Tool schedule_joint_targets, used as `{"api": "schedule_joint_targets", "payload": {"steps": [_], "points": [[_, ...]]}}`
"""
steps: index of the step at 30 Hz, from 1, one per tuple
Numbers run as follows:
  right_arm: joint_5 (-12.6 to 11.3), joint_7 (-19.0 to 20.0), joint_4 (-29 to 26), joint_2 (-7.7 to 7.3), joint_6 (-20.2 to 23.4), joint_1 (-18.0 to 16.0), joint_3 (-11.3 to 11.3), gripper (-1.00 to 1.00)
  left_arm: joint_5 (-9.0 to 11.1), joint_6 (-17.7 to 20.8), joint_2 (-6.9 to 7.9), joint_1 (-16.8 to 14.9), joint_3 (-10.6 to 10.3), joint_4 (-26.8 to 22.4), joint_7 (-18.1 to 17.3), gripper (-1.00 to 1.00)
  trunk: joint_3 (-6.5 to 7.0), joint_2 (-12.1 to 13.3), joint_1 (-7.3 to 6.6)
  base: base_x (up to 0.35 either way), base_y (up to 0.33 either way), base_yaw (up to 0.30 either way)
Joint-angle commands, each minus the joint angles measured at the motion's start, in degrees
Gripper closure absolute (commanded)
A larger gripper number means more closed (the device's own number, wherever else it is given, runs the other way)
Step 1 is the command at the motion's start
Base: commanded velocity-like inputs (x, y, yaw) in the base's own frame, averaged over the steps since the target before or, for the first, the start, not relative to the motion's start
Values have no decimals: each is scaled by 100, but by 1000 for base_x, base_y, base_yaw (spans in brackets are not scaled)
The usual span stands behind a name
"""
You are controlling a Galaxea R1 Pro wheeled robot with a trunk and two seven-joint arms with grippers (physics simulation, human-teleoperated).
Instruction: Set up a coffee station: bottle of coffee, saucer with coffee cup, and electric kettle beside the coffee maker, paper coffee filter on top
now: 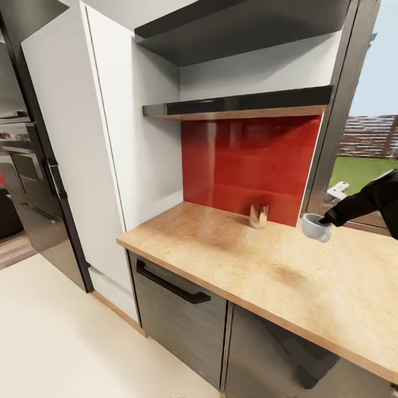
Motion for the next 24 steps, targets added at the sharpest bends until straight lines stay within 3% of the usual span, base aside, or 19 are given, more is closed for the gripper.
{"api": "schedule_joint_targets", "payload": {"steps": [1,9,24], "points": [[44,60,-5,-5,60,-5,10,100,39,59,2,-3,9,-2,-22,-100,-6,-4,-1,-105,-255,-43],[44,60,-3,-5,60,-5,10,100,39,59,2,-3,10,-1,-18,-100,4,-4,-1,-106,-242,-137],[44,60,13,-5,60,-5,10,100,38,59,2,-3,10,-1,-18,-100,39,-4,-1,-44,-45,-254]]}}
